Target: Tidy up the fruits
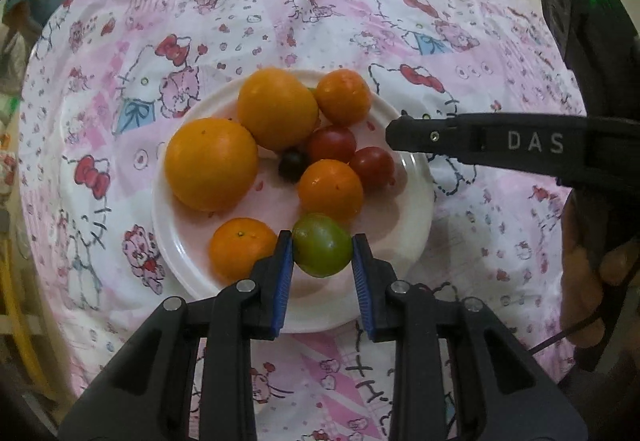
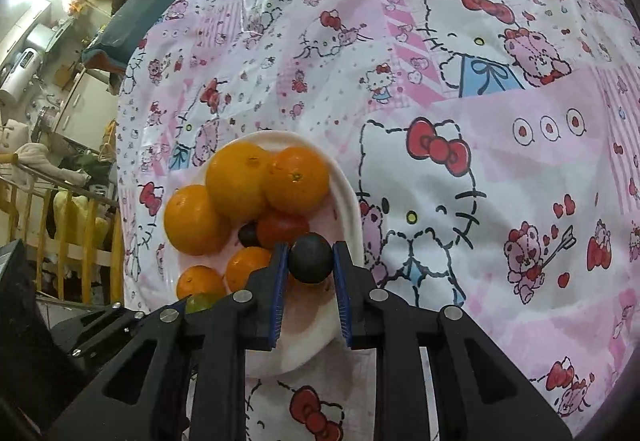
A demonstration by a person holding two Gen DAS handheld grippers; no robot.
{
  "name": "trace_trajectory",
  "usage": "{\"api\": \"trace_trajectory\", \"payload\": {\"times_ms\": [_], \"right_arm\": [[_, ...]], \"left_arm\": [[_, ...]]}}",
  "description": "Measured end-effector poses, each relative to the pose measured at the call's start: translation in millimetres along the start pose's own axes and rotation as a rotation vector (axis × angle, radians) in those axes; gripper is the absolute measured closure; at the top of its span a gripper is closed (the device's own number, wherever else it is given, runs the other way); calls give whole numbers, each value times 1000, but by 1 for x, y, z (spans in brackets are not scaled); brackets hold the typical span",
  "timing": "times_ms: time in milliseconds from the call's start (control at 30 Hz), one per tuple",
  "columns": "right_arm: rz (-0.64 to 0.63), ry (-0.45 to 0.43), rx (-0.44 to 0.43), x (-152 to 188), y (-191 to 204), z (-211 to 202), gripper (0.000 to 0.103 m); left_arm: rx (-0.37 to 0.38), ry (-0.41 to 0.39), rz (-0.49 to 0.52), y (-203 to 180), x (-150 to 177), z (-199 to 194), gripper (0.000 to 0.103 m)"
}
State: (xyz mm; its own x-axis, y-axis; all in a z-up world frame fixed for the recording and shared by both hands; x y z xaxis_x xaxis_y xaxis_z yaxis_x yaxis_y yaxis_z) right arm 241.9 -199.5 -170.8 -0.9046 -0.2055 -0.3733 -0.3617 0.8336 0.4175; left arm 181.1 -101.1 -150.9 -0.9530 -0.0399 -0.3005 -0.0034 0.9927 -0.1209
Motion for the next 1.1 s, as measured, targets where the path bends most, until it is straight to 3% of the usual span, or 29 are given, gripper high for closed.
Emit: {"api": "trace_trajectory", "payload": {"times_ms": [133, 200, 300, 400, 500, 567, 733, 967, 1100], "right_arm": [[8, -3, 0, -1, -2, 1, 77], [12, -8, -3, -1, -2, -1, 77], [7, -8, 5, -2, -2, -3, 76], [-9, -19, -2, -4, 3, -7, 76], [-19, -51, 10, -9, 5, -16, 64], [-23, -83, 24, -12, 5, -24, 34], [-22, -123, 24, -15, 7, -39, 33], [-60, -215, 55, -8, 23, -79, 18], [-59, -267, 74, 4, 29, -101, 9]], "left_arm": [[-7, 8, -7, 2, 0, 2, 73], [-15, -14, -7, 2, -1, 0, 50], [-31, -48, 0, 1, -2, -5, 37], [-27, -54, -8, 2, -4, -7, 35], [-14, -69, -33, 7, -7, -14, 35], [-12, -90, -53, 12, -9, -19, 35], [-25, -171, -115, 30, -15, -39, 35], [-41, -246, -196, 57, -20, -64, 34], [-63, -287, -219, 69, -18, -80, 15]]}}
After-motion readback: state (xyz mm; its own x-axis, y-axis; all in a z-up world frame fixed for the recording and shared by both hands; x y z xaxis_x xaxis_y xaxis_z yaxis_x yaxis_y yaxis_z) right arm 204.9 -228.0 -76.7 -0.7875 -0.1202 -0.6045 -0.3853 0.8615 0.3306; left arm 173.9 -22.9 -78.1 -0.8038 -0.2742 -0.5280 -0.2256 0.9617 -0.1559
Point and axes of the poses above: each gripper's, at about its wrist camera, not at the fingertips, and z roughly the way its jaws point, y to its left, x to its underside, the point moved 7 cm from there along z, roughly the way its jaws point, and after that the axes turned 12 degrees about -z, right-handed, at the moved point
